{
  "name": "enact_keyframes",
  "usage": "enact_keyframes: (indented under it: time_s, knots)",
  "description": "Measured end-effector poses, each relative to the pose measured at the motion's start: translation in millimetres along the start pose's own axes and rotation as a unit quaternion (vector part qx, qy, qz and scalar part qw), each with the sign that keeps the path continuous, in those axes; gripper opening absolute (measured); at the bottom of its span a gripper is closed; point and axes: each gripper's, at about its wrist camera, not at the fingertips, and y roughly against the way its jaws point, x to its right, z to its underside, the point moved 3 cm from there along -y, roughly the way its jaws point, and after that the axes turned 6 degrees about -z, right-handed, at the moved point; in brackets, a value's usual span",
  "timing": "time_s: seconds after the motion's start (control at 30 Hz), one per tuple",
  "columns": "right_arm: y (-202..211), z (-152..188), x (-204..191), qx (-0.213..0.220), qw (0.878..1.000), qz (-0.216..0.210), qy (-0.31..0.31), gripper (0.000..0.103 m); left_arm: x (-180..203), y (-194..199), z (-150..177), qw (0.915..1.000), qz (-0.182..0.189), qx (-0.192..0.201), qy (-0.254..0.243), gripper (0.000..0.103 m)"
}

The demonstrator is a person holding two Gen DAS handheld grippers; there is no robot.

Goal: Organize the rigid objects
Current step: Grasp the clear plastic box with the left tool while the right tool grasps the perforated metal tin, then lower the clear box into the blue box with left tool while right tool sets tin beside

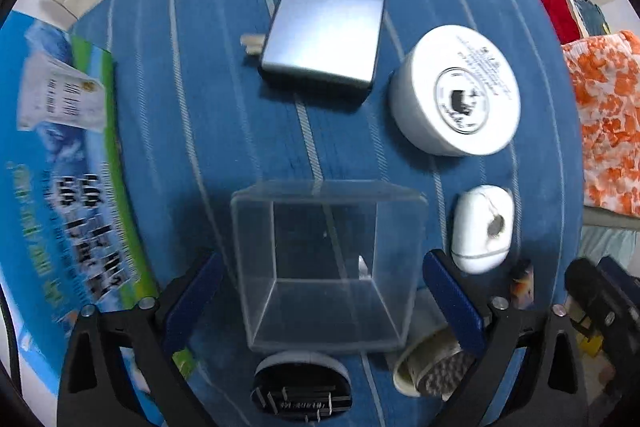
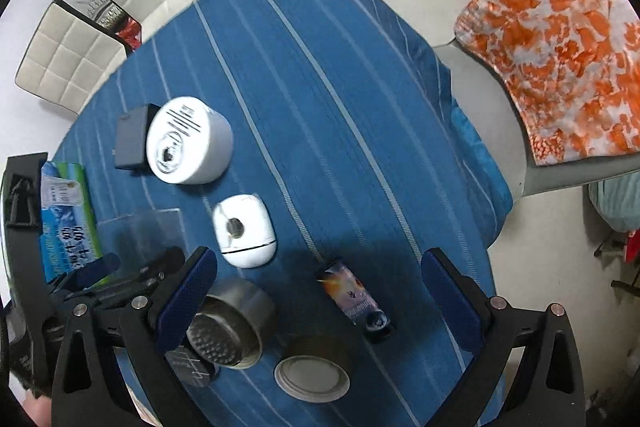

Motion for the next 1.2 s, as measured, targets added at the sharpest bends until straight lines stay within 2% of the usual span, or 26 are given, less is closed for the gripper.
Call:
enact_keyframes:
  time_s: [0.07, 0.1, 0.27, 0.43, 0.53, 0.63, 0.7, 0.73, 0.8, 0.83, 0.9, 1.0, 1.1, 1.2]
  knots:
    - [-9.3, -0.4, 1.8, -0.009, 1.000, 0.002, 0.000, 0.103, -2.2, -5.8, 1.8, 1.0000, -0.001, -0.004, 0.002, 0.064]
    - [-12.5, -1.0, 1.9, -0.011, 1.000, 0.004, 0.001, 0.103, -2.8, -8.6, 2.5, 1.0000, 0.006, -0.006, 0.003, 0.062]
    - [-18.4, -0.5, 0.1, -0.015, 1.000, 0.018, 0.012, 0.103, -8.7, 3.4, 16.4, 0.9998, -0.007, 0.020, 0.002, 0.061]
    - [-2.2, 1.1, -14.8, -0.006, 0.999, 0.025, 0.039, 0.103, -22.3, 50.8, 40.8, 0.9981, -0.020, 0.058, 0.001, 0.061]
    - [15.0, 10.2, -29.7, 0.000, 0.999, 0.011, 0.051, 0.103, -40.5, 87.8, 58.9, 0.9962, -0.027, 0.083, 0.003, 0.061]
    - [22.3, 24.6, -49.2, -0.006, 0.998, -0.007, 0.059, 0.103, -67.5, 124.9, 92.0, 0.9934, -0.038, 0.108, 0.010, 0.061]
    - [17.2, 35.6, -65.1, -0.019, 0.997, -0.011, 0.069, 0.103, -80.5, 131.0, 95.0, 0.9921, -0.043, 0.117, 0.018, 0.061]
    - [13.5, 38.5, -70.2, -0.023, 0.997, -0.009, 0.071, 0.103, -93.8, 139.5, 109.5, 0.9912, -0.045, 0.121, 0.028, 0.061]
    - [0.0, 45.7, -79.9, -0.038, 0.997, -0.005, 0.074, 0.103, -97.8, 135.4, 100.0, 0.9916, -0.022, 0.120, 0.041, 0.061]
    - [-8.4, 49.9, -83.7, -0.047, 0.996, -0.002, 0.073, 0.103, -106.6, 138.3, 109.1, 0.9913, -0.034, 0.118, 0.049, 0.061]
    - [-24.9, 56.5, -88.6, -0.066, 0.995, 0.004, 0.069, 0.103, -109.2, 138.4, 110.2, 0.9907, -0.030, 0.121, 0.055, 0.061]
    - [-46.3, 64.2, -91.9, -0.087, 0.994, 0.017, 0.063, 0.095, -108.9, 129.9, 110.4, 0.9910, -0.028, 0.117, 0.059, 0.061]
    - [-65.7, 69.6, -91.5, -0.106, 0.992, 0.039, 0.058, 0.075, -109.1, 124.2, 109.9, 0.9906, -0.024, 0.117, 0.066, 0.061]
    - [-73.8, 71.4, -90.6, -0.099, 0.993, 0.046, 0.051, 0.073, -114.9, 124.0, 114.0, 0.9903, -0.018, 0.117, 0.073, 0.061]
